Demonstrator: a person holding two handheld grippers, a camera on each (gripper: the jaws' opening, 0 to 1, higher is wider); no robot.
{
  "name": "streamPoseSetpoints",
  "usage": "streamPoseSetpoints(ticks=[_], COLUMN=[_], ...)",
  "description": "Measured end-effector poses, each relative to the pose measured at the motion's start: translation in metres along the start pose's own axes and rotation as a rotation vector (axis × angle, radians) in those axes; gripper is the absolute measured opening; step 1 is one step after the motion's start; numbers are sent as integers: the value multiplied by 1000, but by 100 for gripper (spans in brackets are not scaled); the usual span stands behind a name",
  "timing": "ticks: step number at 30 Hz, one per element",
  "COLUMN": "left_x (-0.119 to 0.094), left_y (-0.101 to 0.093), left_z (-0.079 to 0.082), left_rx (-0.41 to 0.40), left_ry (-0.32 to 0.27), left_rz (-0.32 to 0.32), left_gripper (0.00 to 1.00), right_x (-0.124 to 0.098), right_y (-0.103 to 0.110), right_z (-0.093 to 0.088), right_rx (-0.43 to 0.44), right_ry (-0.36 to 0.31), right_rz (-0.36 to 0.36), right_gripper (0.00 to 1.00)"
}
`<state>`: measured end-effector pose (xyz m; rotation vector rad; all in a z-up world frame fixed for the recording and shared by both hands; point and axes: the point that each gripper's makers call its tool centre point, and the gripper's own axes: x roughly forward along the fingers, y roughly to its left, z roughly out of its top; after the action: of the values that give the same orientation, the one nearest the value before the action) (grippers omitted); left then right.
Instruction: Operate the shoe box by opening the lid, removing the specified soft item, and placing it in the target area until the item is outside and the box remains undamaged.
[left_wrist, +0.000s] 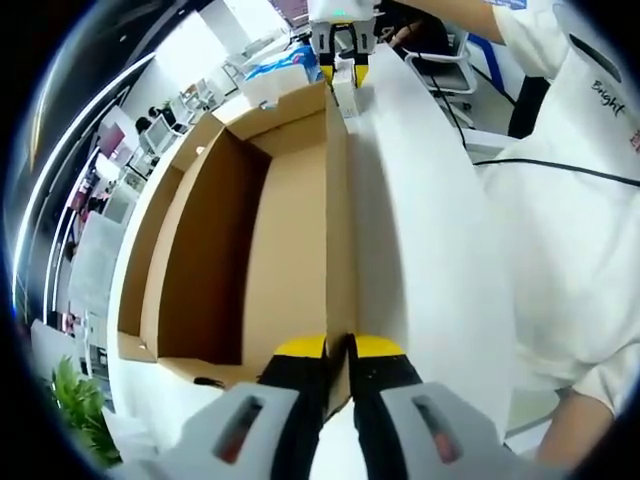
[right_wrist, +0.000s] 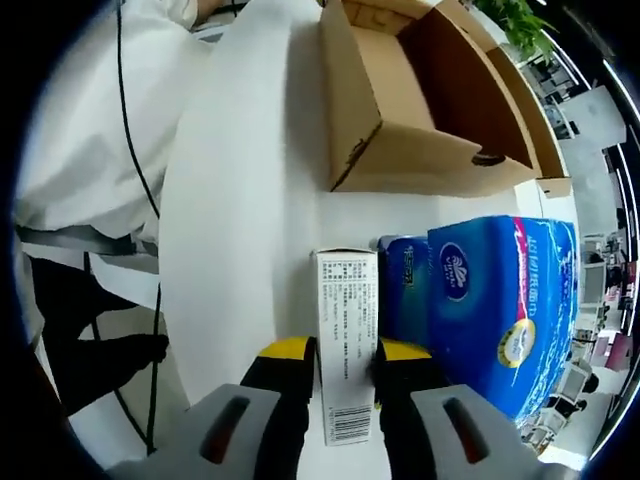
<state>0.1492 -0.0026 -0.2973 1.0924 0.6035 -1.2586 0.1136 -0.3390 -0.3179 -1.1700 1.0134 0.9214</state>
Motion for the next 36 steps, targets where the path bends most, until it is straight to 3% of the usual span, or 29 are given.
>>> streamPoseSetpoints(ticks=[4,8,18,21,23,24,30,32,34,36], left_x=[0,0,1,1,0,1,0,1,1,1], left_y=[0,0,1,0,0,0,0,1,0,-1], left_z=[0,0,0,0,0,0,0,0,0,-1], left_rx=[-7,-6,-5,-7,-8,-6,-17,-25,-28,-31], left_ry=[4,6,6,4,2,2,-2,3,10,4], left_rz=[1,3,0,0,2,3,-11,-23,-36,-43], left_gripper=[7,7,7,7,7,7,6,6,5,5], right_x=[-7,-14,-26,-35,-43,-48,-76,-81,-83,-84], right_y=[-4,-4,-8,-7,-3,0,-2,-7,-5,-7], right_z=[2,8,7,18,30,44,74,79,78,80], right_rx=[-54,-35,-2,9,34,41,120,152,181,191], right_ry=[-20,-74,-119,-197,-281,-372,-607,-652,-656,-672], right_rz=[-62,-82,-136,-167,-157,-147,-194,-214,-212,-237], right_gripper=[25,23,24,23,21,20,18,16,5,5])
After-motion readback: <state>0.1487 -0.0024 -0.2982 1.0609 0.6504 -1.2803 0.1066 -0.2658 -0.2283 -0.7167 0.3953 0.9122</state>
